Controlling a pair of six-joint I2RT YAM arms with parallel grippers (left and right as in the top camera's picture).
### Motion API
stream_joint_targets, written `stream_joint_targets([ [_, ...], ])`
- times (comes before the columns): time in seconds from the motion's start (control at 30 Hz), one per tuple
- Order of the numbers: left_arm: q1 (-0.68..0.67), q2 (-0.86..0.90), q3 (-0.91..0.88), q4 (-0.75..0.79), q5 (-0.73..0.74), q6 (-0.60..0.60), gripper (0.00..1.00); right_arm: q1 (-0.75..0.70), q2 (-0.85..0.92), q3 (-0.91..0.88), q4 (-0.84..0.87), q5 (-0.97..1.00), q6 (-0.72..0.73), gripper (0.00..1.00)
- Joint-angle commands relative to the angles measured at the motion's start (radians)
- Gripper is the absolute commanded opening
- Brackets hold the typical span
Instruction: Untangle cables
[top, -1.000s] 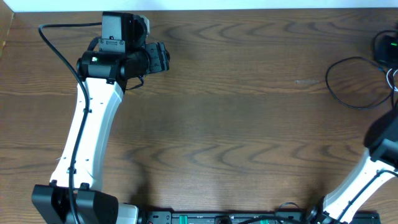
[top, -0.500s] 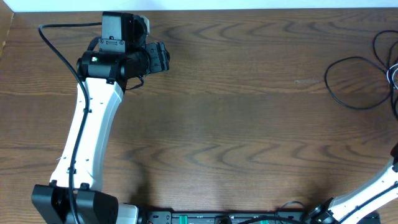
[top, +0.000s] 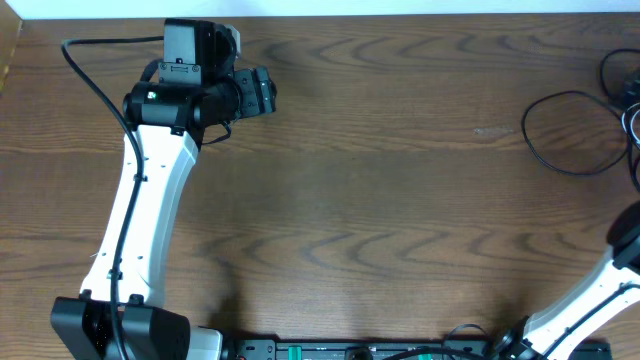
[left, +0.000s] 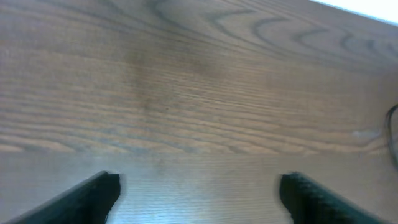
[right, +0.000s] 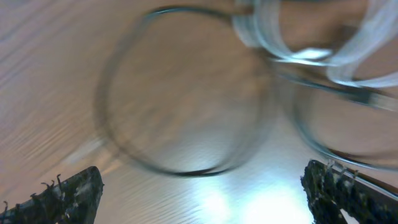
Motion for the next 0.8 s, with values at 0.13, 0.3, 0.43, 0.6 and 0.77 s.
stream_joint_targets([
  [0.13,0.002,-0.003,0.009,0.0,-0.006,-0.005,0.93,0.246,-0.183,0.021,-0.042,-0.127,-0.109,0.99],
  [0.3,0.002,-0.003,0.009,0.0,-0.006,-0.005,0.93,0.402,-0.258,0.021,-0.098,-0.039,-0.127,0.99],
  [0.43,0.002,-0.004,0.009,0.0,-0.006,-0.005,0.94,0.495,-0.336,0.021,-0.144,0.066,-0.126,0.99],
  [0.6,0.002,-0.003,0.009,0.0,-0.006,-0.005,0.94,0.584,-0.462,0.021,-0.167,0.092,-0.115,0.99],
  [0.77,0.002,-0.003,0.009,0.0,-0.006,-0.005,0.94,0.649,-0.559,0.021,-0.208,0.088,-0.115,0.99],
])
